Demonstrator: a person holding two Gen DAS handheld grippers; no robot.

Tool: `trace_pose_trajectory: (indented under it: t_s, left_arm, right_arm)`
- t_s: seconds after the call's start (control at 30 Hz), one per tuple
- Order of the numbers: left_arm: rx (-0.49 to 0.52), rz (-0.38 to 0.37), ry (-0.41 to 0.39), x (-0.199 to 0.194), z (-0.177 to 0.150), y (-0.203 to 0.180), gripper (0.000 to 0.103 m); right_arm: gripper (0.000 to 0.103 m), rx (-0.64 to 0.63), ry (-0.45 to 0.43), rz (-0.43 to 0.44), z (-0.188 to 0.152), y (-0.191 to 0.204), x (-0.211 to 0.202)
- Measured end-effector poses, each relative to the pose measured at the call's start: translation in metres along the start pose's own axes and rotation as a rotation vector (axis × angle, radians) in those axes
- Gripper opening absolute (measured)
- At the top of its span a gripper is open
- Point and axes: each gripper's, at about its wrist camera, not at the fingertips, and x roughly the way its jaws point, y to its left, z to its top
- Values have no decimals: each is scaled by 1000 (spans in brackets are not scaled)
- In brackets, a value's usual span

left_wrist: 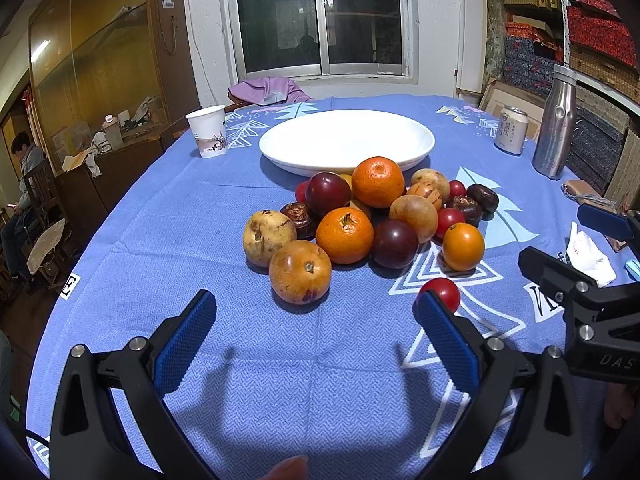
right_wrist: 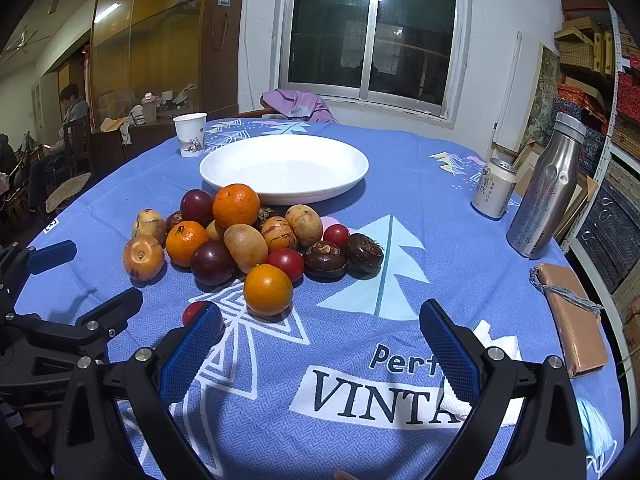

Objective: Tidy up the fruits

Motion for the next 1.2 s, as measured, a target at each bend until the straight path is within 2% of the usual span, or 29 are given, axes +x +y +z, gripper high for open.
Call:
trace_pose_trajectory:
  t_s: [1.2]
  left_arm:
    - [-5, -5, -1, 0, 0, 1, 99]
  right_arm:
    - [100, 2, 5, 6, -1, 1, 1]
